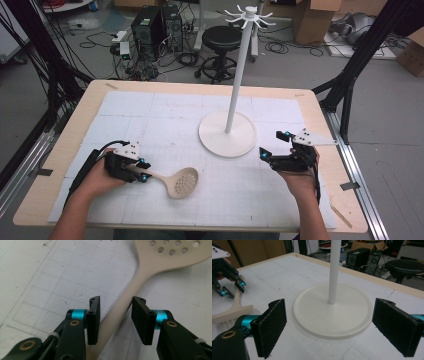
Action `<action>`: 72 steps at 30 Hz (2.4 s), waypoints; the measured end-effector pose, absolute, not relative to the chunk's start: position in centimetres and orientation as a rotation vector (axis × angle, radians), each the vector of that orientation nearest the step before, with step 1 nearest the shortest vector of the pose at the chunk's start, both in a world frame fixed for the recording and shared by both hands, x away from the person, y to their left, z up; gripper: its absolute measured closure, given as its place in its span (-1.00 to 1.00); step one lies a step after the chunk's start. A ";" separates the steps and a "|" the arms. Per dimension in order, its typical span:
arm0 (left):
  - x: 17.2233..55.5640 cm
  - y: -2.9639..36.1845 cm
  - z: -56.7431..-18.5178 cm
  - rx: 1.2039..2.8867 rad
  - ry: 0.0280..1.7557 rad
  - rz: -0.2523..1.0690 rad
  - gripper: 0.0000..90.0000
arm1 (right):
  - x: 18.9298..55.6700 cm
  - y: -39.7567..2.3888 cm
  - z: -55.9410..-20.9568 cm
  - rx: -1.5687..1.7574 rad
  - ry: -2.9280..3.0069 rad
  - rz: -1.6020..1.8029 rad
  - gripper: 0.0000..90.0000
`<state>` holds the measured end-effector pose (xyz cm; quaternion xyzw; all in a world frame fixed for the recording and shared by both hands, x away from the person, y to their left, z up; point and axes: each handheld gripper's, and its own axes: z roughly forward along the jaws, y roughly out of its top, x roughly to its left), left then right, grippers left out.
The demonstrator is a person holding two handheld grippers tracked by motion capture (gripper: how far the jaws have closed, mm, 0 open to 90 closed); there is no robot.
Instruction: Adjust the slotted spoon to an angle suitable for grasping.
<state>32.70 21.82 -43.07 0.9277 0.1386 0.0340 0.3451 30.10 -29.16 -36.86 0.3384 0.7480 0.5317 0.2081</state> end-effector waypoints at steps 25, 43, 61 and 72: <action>31.3 24.8 -42.2 2.508 0.345 0.116 0.31 | 30.1 -29.4 -36.8 0.947 2.073 1.480 -0.76; 31.8 18.3 -42.1 2.531 0.129 0.050 0.64 | 30.1 -29.4 -36.8 0.939 2.071 1.490 -0.76; 32.7 10.7 -43.1 2.432 0.067 0.036 0.40 | 30.0 -29.8 -36.5 0.936 2.058 1.507 -0.76; 31.4 18.2 -42.2 2.369 0.229 0.078 0.22 | 29.8 -30.4 -36.4 0.948 2.032 1.523 -0.76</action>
